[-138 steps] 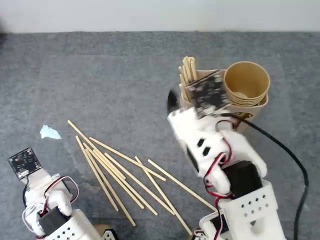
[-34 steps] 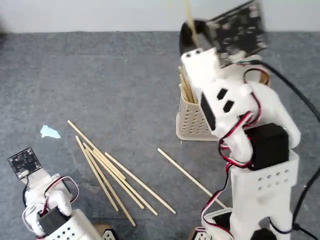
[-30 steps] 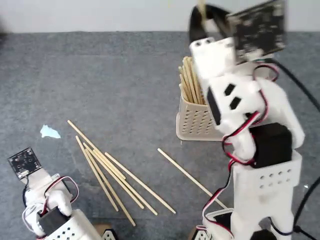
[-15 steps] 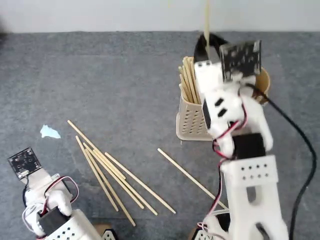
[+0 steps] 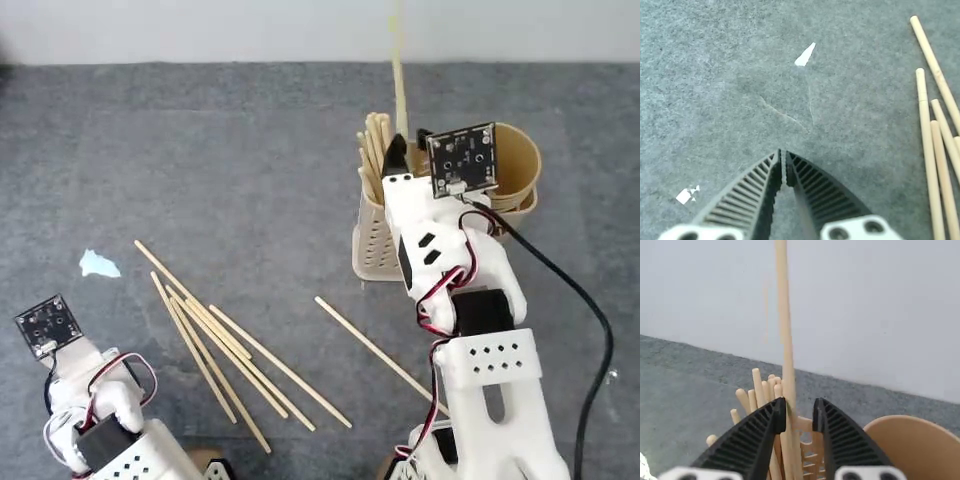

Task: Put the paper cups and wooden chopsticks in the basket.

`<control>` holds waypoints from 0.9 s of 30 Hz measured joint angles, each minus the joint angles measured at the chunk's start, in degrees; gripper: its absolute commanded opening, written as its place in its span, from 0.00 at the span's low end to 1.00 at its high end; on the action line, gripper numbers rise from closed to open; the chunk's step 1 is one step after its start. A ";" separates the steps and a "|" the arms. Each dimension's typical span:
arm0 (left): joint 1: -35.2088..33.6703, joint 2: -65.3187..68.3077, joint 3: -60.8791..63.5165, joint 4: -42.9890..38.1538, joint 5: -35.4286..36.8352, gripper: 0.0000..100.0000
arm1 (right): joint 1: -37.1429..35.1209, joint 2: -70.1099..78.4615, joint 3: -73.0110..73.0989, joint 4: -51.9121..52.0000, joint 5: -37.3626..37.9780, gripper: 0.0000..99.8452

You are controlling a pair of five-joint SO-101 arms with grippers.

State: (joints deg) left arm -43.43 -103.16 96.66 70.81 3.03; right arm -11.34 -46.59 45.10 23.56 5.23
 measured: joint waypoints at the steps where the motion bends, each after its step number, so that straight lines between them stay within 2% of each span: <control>1: 0.00 0.00 0.00 0.00 0.00 0.01 | 0.00 0.00 0.00 1.05 -0.26 0.14; 8: 0.00 0.00 0.00 0.00 0.00 0.01 | -1.14 -0.70 -8.44 11.69 -0.62 0.14; 14: 0.00 0.00 0.00 0.00 0.00 0.01 | -8.35 -0.70 -15.47 27.60 -0.62 0.14; 20: 0.00 0.00 0.00 0.00 0.00 0.01 | -17.67 -0.70 -16.35 42.90 -0.62 0.14; 27: 0.00 0.00 0.00 0.00 0.00 0.01 | -27.34 -0.79 -12.13 47.82 -0.62 0.15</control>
State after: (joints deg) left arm -43.43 -103.16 96.66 70.81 3.03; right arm -38.68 -47.38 32.97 71.38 4.62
